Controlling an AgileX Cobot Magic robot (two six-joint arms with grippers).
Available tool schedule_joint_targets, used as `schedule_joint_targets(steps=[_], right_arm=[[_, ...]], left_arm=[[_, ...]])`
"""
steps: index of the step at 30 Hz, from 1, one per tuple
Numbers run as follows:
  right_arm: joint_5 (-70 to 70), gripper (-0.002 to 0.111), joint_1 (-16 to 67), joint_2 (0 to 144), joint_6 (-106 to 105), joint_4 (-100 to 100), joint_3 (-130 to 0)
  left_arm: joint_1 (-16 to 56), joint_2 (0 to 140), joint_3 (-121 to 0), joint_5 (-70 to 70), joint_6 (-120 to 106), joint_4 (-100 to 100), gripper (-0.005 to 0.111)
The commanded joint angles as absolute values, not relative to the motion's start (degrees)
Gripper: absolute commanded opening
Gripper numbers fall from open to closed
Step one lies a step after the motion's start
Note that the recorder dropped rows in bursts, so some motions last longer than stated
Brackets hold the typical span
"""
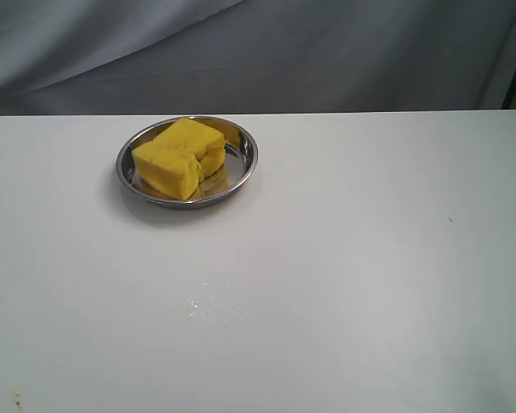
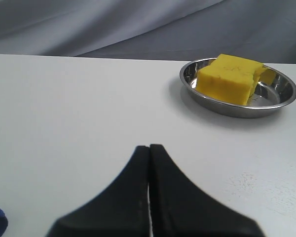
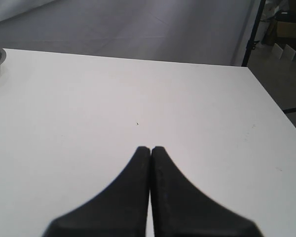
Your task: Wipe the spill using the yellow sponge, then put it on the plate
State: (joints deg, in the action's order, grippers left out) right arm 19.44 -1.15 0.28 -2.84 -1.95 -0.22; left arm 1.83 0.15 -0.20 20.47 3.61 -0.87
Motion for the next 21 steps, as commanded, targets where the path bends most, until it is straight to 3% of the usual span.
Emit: schedule_joint_targets(steps=[1, 21], right_arm=[[19.2, 0.000, -1.1, 0.0, -2.6, -2.3, 0.0], [19.2, 0.000, -1.1, 0.0, -2.6, -2.3, 0.0]], left_arm=[[1.6, 0.0, 0.0, 20.2, 4.0, -1.0, 0.000], [0.9, 0.0, 0.0, 19.8, 4.0, -1.0, 0.000]])
